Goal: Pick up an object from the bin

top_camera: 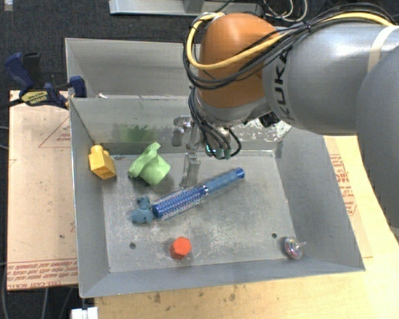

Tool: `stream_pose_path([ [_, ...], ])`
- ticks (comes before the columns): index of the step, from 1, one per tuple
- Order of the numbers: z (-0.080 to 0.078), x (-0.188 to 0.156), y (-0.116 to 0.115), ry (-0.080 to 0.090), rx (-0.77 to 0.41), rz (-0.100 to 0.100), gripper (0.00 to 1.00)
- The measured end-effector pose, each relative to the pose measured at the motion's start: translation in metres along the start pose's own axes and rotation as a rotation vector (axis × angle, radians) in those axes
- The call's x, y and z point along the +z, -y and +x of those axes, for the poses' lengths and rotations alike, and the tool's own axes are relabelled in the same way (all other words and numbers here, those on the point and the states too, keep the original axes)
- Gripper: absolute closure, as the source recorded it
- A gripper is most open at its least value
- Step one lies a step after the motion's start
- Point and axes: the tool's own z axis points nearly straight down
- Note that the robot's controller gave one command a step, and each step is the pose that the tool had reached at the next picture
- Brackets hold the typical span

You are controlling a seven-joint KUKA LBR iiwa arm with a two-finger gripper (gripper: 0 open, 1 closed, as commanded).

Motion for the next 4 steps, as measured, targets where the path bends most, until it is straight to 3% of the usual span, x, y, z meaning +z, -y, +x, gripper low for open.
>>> stream_pose_path([
  [1,0.039,0.136,0.039,0.002,-0.31,0.001,0.0],
  [2,0.051,0.102,0.026,0.009,-0.352,0.0,0.0],
  [3,0.055,0.104,0.028,0.008,-0.469,0.001,0.0],
  [4,0.051,0.135,0.037,0.006,-0.39,0.0,0.0],
])
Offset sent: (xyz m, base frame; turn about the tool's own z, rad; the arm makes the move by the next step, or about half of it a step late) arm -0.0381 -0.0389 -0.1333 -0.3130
